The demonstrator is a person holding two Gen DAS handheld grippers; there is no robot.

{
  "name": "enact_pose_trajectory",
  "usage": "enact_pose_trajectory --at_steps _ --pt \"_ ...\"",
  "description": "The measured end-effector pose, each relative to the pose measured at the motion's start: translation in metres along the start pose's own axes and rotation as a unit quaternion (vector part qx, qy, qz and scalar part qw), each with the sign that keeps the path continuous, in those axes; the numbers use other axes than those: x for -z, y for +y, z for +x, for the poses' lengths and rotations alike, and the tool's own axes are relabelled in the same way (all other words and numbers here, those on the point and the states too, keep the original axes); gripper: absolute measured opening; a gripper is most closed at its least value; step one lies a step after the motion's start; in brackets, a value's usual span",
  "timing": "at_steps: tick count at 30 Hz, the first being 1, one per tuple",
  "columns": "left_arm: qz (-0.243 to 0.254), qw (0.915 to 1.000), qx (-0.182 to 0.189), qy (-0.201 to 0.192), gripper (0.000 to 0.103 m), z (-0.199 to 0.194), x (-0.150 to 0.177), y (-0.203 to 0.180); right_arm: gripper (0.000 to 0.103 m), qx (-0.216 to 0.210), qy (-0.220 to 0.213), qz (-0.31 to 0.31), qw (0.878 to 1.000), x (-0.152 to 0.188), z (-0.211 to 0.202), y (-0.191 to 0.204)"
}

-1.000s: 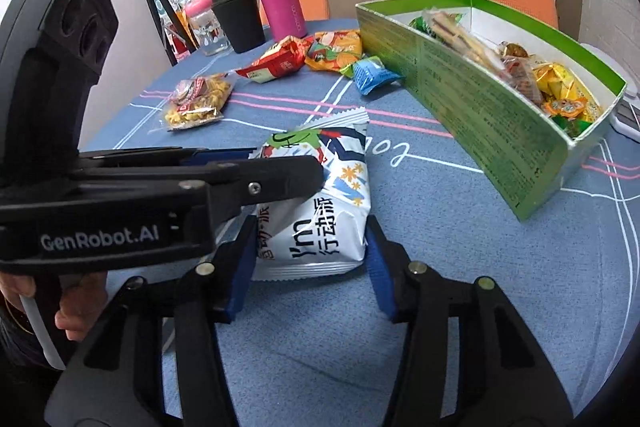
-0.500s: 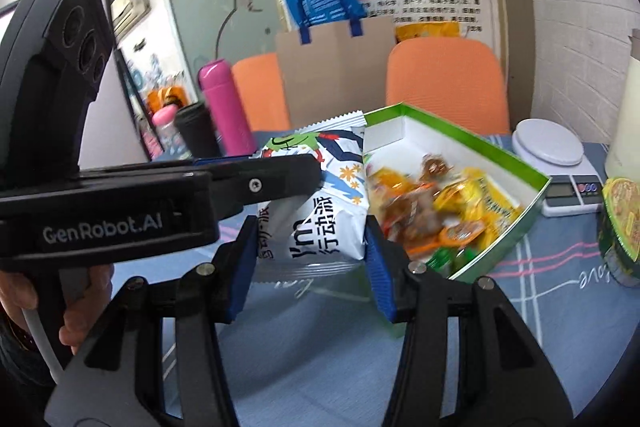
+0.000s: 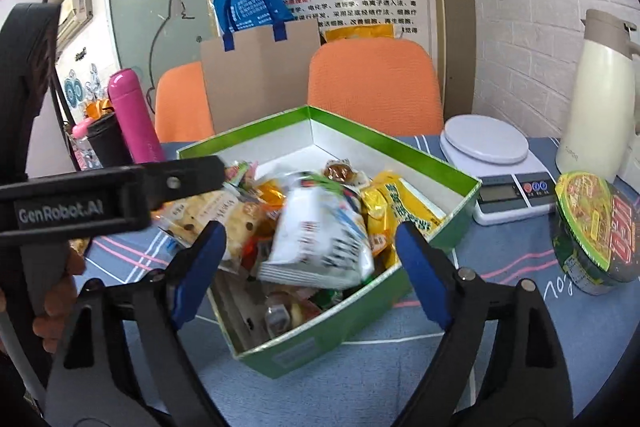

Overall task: Organize snacks
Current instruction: 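Carry the white I'm bag over the box with both tools and release it inside, then withdraw both open tools from the green box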

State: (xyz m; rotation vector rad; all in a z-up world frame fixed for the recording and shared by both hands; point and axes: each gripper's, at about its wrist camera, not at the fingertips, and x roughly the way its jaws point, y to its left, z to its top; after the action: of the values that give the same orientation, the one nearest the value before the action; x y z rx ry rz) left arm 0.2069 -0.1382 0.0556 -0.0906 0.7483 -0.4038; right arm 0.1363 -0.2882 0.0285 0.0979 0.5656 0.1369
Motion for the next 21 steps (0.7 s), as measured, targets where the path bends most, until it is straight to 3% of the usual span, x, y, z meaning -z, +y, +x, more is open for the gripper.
enact_pose_trajectory --at_steps 4,12,19,21 --pt "-0.018 0.9998 -0.011 0.0 0.091 -0.004 0.004 0.017 0.087 -0.009 0.013 0.008 1.0 0.001 0.003 0.001" --pt "-0.027 0.9991 -0.028 -0.018 0.091 -0.032 0.015 0.027 0.092 -0.024 -0.007 0.008 1.0 -0.004 -0.012 0.016" --pt "-0.038 0.9944 -0.098 -0.011 0.091 -0.064 0.039 0.046 0.093 -0.053 -0.011 -0.029 0.998 0.004 -0.02 0.052" --pt "-0.047 0.9937 -0.101 -0.014 0.091 -0.071 0.047 0.053 0.093 -0.054 -0.005 -0.037 0.998 0.009 -0.018 0.06"
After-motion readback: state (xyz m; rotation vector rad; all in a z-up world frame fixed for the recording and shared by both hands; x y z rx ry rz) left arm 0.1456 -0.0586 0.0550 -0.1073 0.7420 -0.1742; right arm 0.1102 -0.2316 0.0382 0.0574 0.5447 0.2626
